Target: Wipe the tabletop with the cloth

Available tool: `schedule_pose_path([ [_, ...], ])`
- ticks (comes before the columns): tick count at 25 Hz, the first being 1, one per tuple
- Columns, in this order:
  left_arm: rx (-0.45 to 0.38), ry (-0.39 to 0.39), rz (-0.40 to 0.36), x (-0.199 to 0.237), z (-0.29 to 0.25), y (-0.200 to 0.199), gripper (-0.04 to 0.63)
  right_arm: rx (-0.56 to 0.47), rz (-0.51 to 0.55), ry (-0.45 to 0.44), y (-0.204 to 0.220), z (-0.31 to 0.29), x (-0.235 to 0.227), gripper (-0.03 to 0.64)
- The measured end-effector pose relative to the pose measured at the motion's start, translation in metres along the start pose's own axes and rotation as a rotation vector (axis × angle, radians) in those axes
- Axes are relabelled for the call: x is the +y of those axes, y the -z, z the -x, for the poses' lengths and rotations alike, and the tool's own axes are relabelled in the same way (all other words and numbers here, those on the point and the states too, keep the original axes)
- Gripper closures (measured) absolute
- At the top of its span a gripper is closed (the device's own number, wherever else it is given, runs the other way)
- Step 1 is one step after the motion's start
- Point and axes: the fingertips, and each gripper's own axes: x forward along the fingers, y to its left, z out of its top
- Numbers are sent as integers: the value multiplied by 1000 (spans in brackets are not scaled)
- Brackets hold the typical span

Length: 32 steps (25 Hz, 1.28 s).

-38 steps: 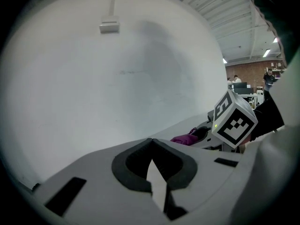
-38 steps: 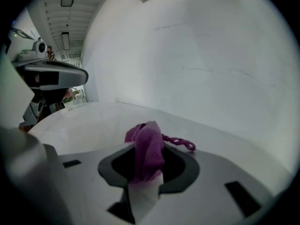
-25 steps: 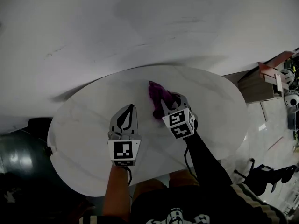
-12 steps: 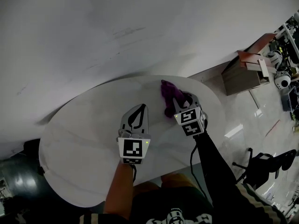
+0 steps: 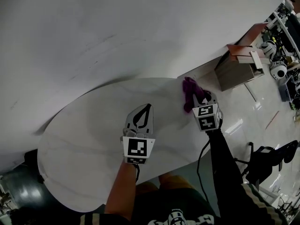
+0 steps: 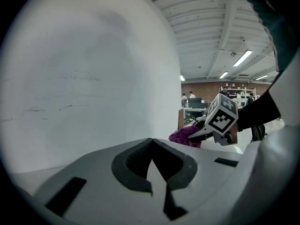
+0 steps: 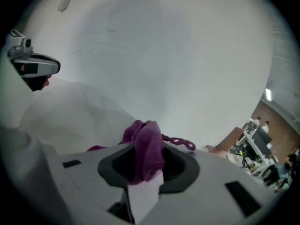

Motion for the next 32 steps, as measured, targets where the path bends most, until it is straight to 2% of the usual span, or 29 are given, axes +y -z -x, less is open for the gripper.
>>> schedule_pose_path([
  [2,-1,-3,-1,-2,2,-1,595,-2,-24,11,3,5,-7,494],
  [5,-8,-30,0,6,13,-3,595,-65,-27,-33,-16,19,10,494],
  [11,-22,-125,6,54,84,3,595,-176,-9,-171,-70,48,114,494],
  [15,-15,-234,13,101,159,16,595,-232,3,-305,-106,74,219,494],
  [21,13,-409,22,179,304,52,595,-284,64,-513,-148,121,407,494],
  [27,63,-593,43,244,462,98,595,-302,133,-694,-167,176,589,492],
  [32,92,-710,70,284,578,144,595,-308,194,-811,-175,210,723,492],
])
